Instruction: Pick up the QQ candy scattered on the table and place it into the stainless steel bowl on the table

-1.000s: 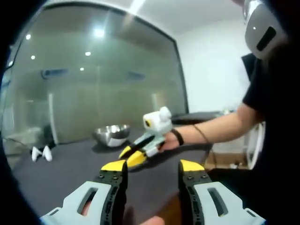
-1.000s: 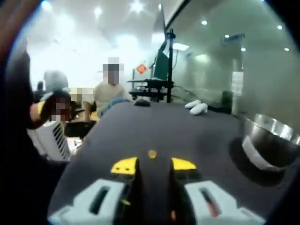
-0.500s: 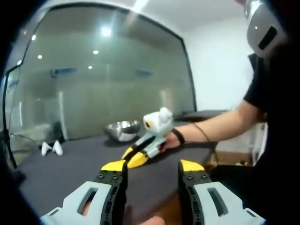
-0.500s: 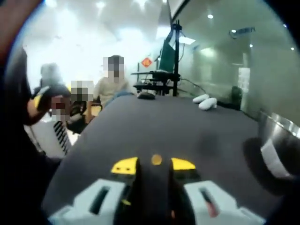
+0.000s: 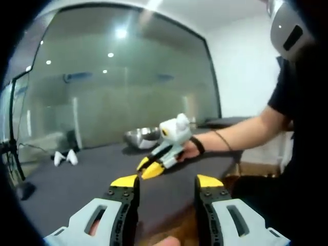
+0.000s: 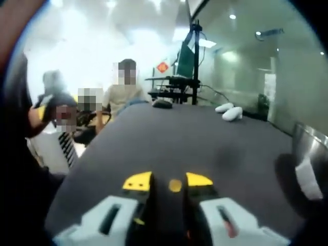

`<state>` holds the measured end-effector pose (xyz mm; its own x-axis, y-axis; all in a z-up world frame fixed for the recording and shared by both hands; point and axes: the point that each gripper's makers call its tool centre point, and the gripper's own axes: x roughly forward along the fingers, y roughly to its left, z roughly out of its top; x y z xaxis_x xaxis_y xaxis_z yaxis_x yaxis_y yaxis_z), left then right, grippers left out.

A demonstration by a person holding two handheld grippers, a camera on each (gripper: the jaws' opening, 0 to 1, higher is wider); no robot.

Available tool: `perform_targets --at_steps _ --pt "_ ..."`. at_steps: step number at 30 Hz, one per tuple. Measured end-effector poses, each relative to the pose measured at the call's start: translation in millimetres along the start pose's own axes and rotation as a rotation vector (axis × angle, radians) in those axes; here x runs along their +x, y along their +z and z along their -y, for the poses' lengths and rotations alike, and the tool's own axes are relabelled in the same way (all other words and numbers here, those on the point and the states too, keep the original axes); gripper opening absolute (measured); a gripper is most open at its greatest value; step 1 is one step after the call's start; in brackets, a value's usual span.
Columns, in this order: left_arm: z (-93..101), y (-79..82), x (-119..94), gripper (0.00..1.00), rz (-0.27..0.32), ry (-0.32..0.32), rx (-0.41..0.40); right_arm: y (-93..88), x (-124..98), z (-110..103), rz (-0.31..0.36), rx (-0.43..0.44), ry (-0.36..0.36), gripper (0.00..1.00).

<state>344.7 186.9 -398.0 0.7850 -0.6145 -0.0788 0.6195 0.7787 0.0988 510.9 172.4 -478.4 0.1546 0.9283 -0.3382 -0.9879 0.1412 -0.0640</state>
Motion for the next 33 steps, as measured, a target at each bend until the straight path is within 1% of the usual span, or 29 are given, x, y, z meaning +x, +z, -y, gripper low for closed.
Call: perform_targets --at_steps 8,13,15,17,19,22,24,27,31,33 --pt "0.1 2.0 4 0.44 -0.008 -0.008 0.015 -0.3 1 -1 0.004 0.016 0.011 0.21" --pt "0.3 6.2 5 0.44 -0.007 -0.016 0.024 -0.3 2 1 0.013 0.028 0.004 0.18" --pt "1.1 6.5 7 0.44 -0.007 -0.02 0.024 -0.3 2 3 0.016 0.027 -0.006 0.11" --pt "3.6 5.5 8 0.44 -0.013 -0.027 0.031 -0.5 2 3 0.013 0.035 -0.013 0.09" --pt "5.1 5.9 8 0.44 -0.012 -0.032 0.029 -0.4 3 3 0.011 0.037 -0.016 0.09" --pt "9.9 13.2 7 0.44 0.005 -0.047 0.02 -0.3 3 3 0.013 0.036 -0.016 0.09" --pt "12.0 13.5 7 0.44 -0.008 -0.053 0.039 -0.3 3 3 0.013 0.036 -0.016 0.09" --pt "12.9 13.8 7 0.44 -0.009 -0.06 0.043 -0.3 3 4 0.013 0.057 -0.017 0.09" --pt "16.0 14.3 10 0.44 -0.006 -0.066 0.044 0.3 1 3 0.01 0.041 -0.031 0.09" --pt "19.6 15.7 12 0.44 -0.003 -0.078 0.049 2.0 0 7 0.017 0.033 -0.054 0.09"
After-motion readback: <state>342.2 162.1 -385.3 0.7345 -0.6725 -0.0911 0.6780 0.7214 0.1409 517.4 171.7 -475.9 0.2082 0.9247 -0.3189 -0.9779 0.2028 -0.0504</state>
